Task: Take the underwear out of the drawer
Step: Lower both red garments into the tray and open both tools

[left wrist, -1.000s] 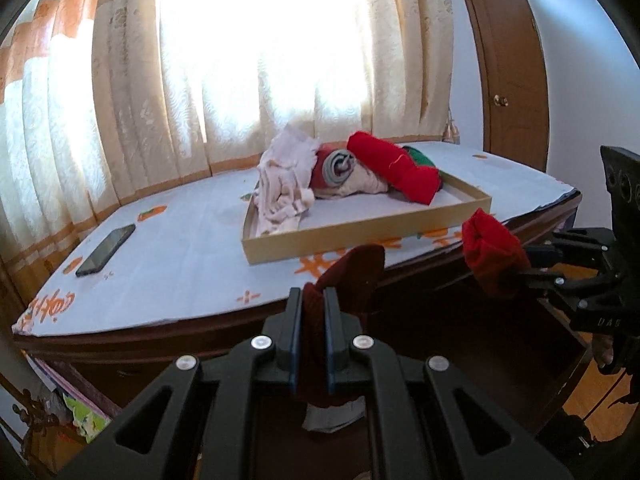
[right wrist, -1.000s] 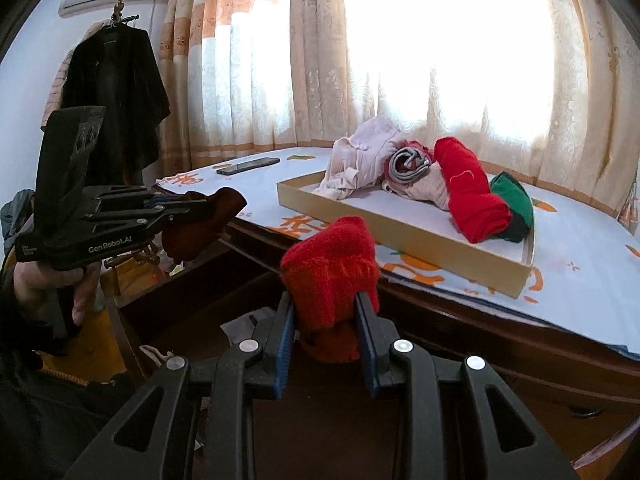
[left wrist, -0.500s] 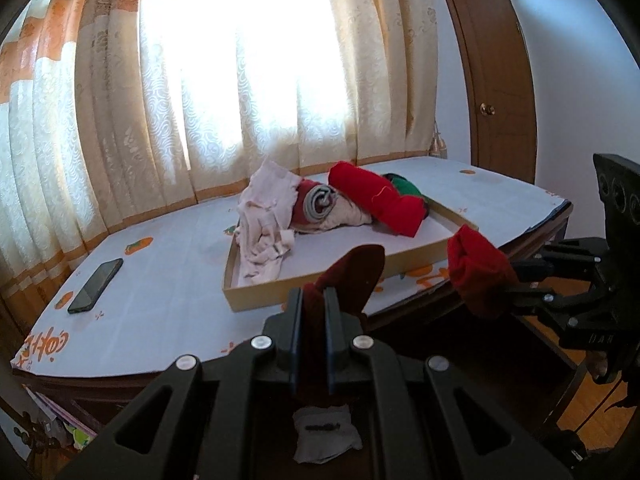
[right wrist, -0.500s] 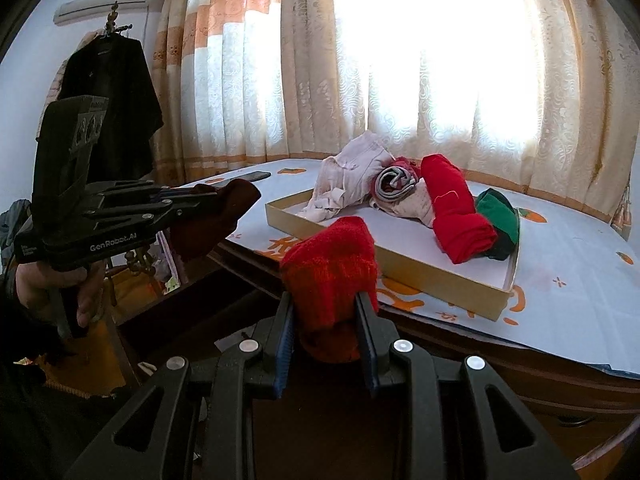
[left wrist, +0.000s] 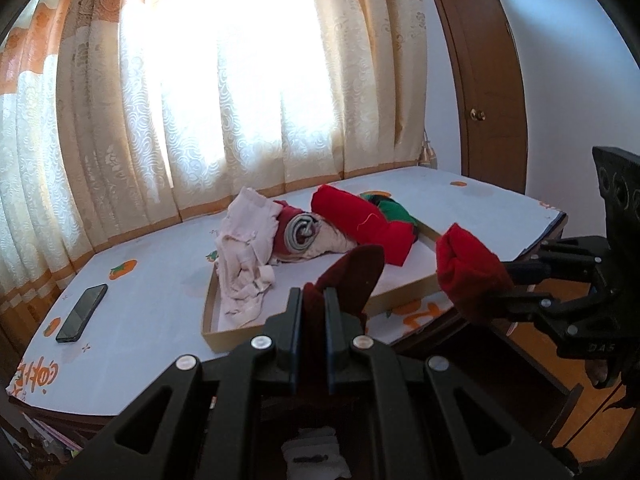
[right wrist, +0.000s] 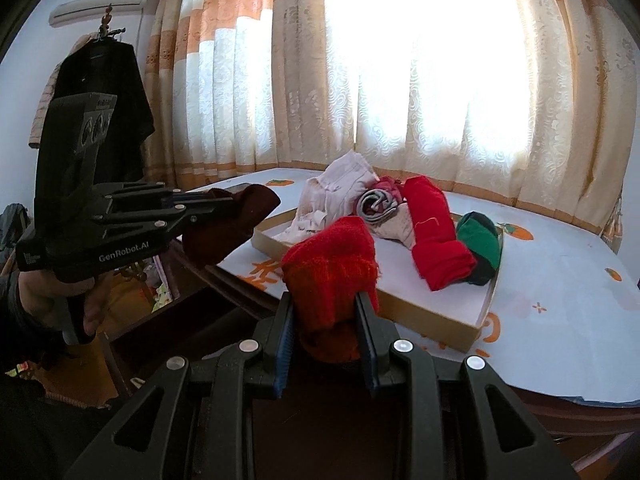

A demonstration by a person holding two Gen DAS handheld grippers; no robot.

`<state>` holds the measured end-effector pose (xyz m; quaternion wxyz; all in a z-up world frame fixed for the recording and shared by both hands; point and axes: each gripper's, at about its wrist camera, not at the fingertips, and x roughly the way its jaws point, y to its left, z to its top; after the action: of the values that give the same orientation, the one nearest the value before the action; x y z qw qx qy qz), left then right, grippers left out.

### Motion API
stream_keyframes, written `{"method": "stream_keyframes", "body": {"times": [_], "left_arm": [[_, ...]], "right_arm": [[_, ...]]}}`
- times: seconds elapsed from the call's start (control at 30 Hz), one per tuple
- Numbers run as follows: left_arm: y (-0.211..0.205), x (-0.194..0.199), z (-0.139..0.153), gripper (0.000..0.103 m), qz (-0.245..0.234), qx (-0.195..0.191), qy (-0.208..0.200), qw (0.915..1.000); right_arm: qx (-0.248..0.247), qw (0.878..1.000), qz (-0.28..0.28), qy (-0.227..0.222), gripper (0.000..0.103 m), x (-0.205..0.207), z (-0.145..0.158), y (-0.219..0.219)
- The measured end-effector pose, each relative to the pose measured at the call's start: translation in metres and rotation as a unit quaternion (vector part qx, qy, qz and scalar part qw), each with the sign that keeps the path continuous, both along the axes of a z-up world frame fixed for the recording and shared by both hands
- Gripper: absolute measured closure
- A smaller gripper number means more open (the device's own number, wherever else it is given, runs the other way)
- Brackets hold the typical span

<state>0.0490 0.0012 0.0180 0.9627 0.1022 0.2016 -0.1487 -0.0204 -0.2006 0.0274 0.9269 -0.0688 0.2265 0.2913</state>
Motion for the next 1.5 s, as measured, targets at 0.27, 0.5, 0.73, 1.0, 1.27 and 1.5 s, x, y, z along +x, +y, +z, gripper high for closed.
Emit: {"method": "stream_keyframes", "body": {"times": [0.27, 0.5, 0.73, 1.0, 1.27, 1.5], "left_arm": [[-0.010, 0.013, 0.009, 0.096, -0.006, 0.001, -0.003, 1.0000], [-0.015, 0.024, 0.012, 0.096, -0.005, 0.003, -0.002, 1.0000], [-0.019, 0.042, 0.011, 0.096, -0.005, 0.009, 0.010, 0.9999], [-0.024, 0.061, 0.006, 0.096, 0.001, 0.016, 0.028, 0.9995], [-0.029, 0.078, 0.005, 0.096, -0.002, 0.019, 0.041, 0.9990], [-0.033, 0.085, 0.005, 0.096, -0.003, 0.020, 0.046, 0.9987]], "right_arm": [[0.012, 1.000, -0.014, 0.005, 0.071, 0.011, 0.009, 0.000], [0.012, 1.000, -0.018, 0.008, 0.071, 0.021, 0.013, 0.003], [0.018, 0.999, -0.030, 0.023, 0.071, 0.034, 0.015, -0.003], [0.020, 0.998, -0.048, 0.039, 0.071, 0.054, 0.017, -0.013], [0.005, 0.997, -0.058, 0.044, 0.071, 0.072, 0.017, -0.014], [0.004, 0.997, -0.064, 0.049, 0.071, 0.081, 0.017, -0.017]]}}
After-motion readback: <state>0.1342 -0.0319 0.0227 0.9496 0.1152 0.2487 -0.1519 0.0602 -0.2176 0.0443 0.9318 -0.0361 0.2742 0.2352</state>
